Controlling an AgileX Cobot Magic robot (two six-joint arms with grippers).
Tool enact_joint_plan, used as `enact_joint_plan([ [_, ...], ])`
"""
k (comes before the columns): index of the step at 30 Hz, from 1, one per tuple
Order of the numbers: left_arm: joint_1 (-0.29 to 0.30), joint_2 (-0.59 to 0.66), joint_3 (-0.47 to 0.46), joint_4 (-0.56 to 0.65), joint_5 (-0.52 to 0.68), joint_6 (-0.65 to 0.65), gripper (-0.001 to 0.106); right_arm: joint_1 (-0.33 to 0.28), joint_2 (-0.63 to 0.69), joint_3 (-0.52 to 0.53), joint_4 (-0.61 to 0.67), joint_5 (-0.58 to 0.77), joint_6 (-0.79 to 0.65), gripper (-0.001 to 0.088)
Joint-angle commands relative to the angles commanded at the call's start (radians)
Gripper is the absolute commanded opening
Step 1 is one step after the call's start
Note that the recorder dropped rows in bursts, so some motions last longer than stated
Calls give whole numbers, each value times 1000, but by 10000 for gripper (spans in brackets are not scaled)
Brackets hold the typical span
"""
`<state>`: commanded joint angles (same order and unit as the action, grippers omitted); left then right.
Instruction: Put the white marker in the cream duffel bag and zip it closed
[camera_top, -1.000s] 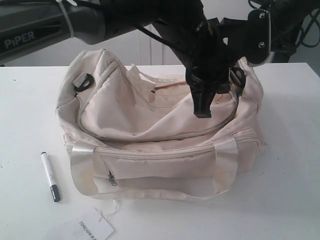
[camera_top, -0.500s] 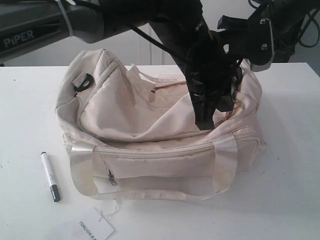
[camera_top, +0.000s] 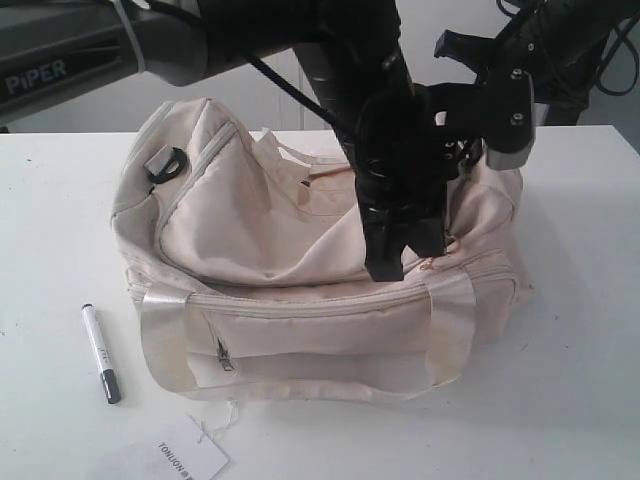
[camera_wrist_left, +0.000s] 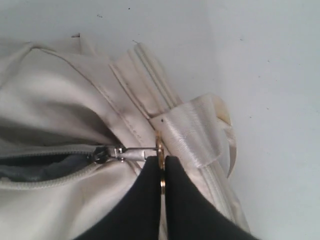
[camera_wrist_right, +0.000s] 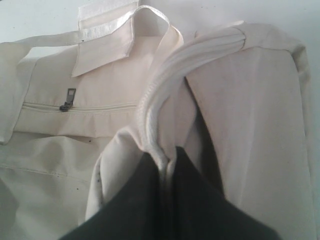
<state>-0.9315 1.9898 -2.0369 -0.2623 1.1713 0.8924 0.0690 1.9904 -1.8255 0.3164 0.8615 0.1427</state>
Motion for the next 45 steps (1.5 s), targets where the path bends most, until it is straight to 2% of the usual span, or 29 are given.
enact_joint_plan([
  [11, 0, 0, 0, 0, -130, 0, 0, 0, -27, 0, 0, 15, -7, 1],
  [13, 0, 0, 0, 0, -133, 0, 0, 0, -35, 0, 0, 15, -7, 34],
  [18, 0, 0, 0, 2, -133, 2, 0, 0, -45, 0, 0, 63, -7, 248],
  [21, 0, 0, 0, 9, -135, 4, 0, 0, -56, 0, 0, 91, -7, 321],
  [26, 0, 0, 0, 11, -155, 6, 0, 0, -94, 0, 0, 134, -36, 334],
  [30, 0, 0, 0, 11, -151, 82, 0, 0, -114, 0, 2, 191, -97, 334],
  [34, 0, 0, 0, 11, -151, 114, 0, 0, -123, 0, 23, 265, -195, 334],
  [37, 0, 0, 0, 11, -151, 119, 0, 0, -123, 0, 85, 308, -272, 337],
  [45, 0, 0, 0, 11, -151, 145, 0, 8, -123, 0, 146, 326, -329, 470],
])
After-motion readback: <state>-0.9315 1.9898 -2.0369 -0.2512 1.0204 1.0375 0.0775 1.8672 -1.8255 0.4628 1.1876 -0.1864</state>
